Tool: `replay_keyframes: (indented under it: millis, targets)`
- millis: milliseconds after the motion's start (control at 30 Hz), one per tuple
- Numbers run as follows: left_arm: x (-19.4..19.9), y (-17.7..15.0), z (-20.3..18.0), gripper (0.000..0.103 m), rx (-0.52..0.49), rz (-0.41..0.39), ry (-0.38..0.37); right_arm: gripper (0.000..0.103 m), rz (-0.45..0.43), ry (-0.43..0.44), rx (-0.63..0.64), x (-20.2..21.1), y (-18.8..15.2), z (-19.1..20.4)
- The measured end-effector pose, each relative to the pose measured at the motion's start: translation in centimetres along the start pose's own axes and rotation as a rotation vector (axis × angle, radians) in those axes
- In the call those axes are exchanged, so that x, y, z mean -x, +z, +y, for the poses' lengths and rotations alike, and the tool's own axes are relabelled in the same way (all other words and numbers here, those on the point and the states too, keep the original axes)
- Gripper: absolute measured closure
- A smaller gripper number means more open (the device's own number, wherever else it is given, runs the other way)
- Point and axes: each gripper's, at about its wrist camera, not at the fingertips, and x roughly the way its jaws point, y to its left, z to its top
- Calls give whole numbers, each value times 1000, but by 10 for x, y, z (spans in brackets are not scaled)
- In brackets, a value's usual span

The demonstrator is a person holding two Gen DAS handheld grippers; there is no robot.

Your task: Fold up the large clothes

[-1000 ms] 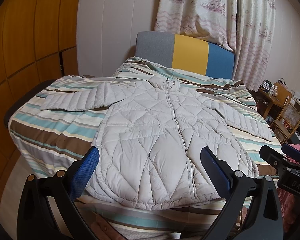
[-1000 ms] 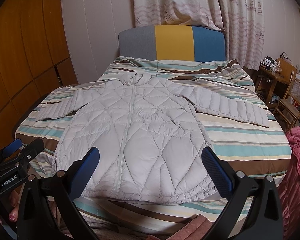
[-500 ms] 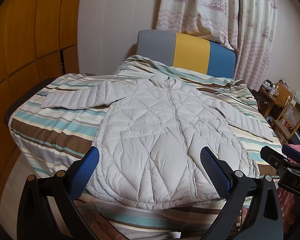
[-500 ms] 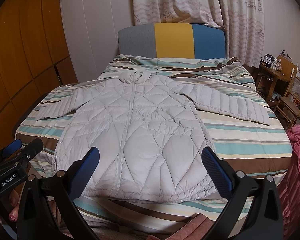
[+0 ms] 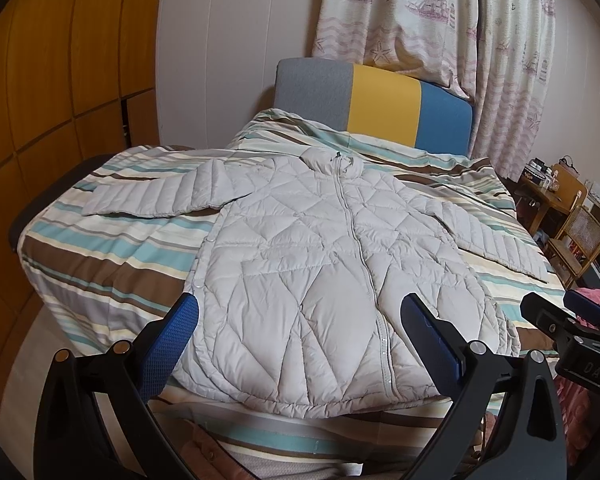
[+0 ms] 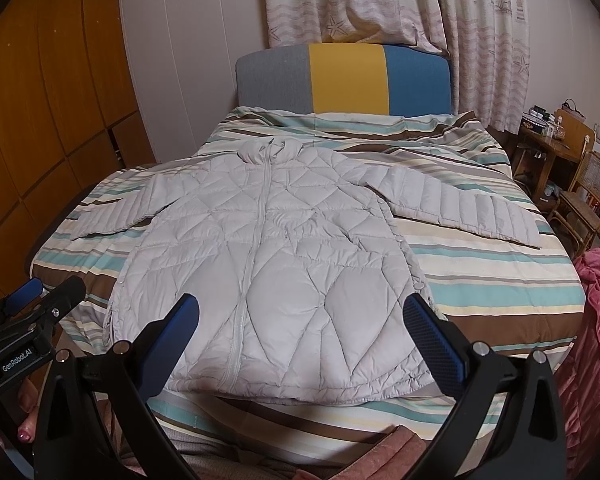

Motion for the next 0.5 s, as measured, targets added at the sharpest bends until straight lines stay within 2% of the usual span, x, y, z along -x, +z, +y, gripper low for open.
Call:
replay_keyframes:
  millis: [500]
  targets:
    - [-7,3,4,3,13,33,20,2,11,2,0,-3,-2,0]
